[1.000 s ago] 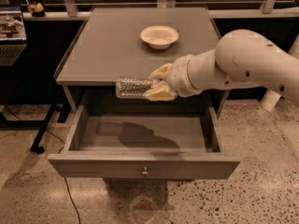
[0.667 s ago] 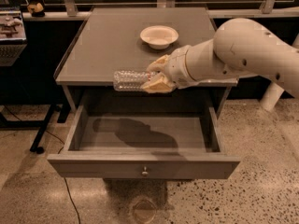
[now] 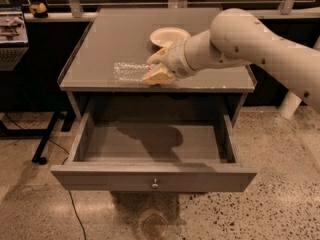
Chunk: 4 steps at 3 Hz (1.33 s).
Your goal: Pick water bottle from top drawer and place on counter
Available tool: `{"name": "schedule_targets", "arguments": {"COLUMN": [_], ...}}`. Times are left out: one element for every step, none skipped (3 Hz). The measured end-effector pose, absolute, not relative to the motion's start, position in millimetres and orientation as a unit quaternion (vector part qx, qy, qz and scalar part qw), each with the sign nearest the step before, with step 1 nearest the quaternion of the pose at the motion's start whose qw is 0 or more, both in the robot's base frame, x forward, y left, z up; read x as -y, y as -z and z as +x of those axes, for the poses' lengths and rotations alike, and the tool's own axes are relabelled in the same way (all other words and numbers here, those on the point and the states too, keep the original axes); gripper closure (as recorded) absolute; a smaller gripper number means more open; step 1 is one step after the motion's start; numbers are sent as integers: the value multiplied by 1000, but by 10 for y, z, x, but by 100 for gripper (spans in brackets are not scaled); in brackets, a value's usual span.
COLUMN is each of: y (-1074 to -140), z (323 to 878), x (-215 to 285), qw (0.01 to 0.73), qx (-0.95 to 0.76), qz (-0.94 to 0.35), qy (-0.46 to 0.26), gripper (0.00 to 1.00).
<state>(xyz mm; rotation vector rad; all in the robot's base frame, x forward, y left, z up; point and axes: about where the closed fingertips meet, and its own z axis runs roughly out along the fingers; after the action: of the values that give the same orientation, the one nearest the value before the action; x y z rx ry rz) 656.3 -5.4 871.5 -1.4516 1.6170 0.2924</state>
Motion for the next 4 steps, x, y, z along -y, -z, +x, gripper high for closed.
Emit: {"name": "schedule_targets", "arguments": {"y": [-8620, -8552, -8497, -8529], "z": [6869, 7135, 7346, 7348], "x": [-150, -329, -483, -485], "qw": [456, 454, 448, 448], "qx": [-651, -648, -643, -642], "qz": [-592, -594, -604, -605], "qy": [-136, -144, -144, -144], "gripper": [100, 100, 97, 78]}}
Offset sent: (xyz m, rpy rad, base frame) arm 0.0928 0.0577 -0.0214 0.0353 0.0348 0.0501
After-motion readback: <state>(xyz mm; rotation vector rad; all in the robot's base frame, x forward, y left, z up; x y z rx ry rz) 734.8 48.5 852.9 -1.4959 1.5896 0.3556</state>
